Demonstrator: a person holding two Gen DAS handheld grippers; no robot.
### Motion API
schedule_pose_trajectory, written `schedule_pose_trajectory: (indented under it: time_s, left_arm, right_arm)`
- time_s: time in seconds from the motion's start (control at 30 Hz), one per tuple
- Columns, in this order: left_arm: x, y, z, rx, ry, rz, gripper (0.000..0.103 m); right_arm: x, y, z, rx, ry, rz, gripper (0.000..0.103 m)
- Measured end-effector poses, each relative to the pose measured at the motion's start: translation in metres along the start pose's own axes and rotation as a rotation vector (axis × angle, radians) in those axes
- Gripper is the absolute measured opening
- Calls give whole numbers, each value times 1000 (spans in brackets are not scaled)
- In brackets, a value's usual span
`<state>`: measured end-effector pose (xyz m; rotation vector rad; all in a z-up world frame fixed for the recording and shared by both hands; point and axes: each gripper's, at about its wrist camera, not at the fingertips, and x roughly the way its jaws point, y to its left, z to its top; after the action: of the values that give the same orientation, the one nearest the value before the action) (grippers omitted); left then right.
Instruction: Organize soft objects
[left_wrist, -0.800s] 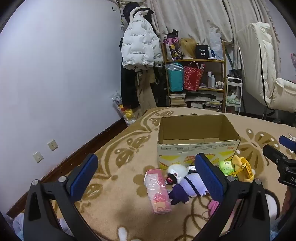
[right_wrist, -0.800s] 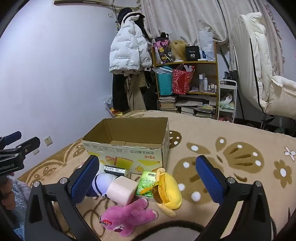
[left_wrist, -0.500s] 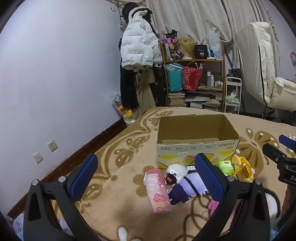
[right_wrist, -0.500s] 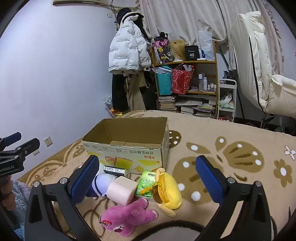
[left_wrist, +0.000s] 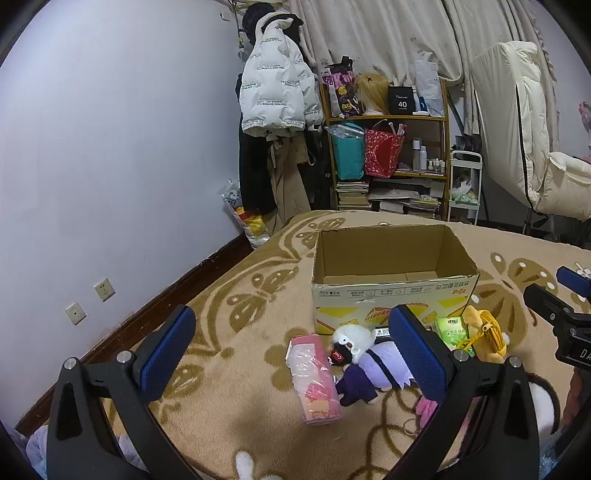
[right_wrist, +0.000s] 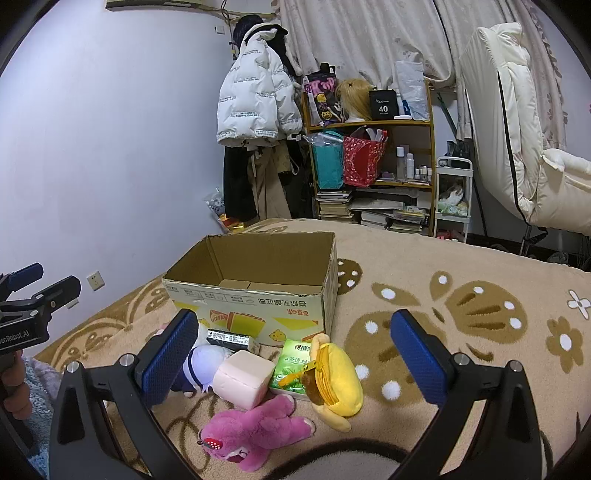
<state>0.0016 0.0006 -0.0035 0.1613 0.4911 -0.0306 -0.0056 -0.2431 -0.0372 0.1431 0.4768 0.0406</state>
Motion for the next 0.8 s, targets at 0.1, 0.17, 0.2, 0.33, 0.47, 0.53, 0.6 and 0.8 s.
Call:
schedule_pose_trajectory:
  time_s: [0.1,0.17,0.2,0.33,0.47,0.53,0.6,0.8]
  left_arm:
    - [0,-1,0,1,2,-2,103]
    - [0,-1,0,3,2,1,103]
    - [0,-1,0,2,2,0,103]
    - [0,-1,0,0,-3,1,103]
    - [1,-2,0,2,2,4,103]
    - [2,-3,0,3,3,3,103]
    - [2,-2,0,2,0,1,103]
    - [1,-2,0,3,1,1,103]
  right_arm:
    - [0,0,0,0,1,-1,103]
    - [0,0,0,0,0,-1,103]
    - [0,0,0,0,0,-2,103]
    - [1,0,0,-1,1,-2,103]
    - [1,0,0,0,2,-1,103]
    - [0,0,0,1,3,0,103]
    - [0,0,0,1,2,1,103]
    - [1,0,0,0,4,0,103]
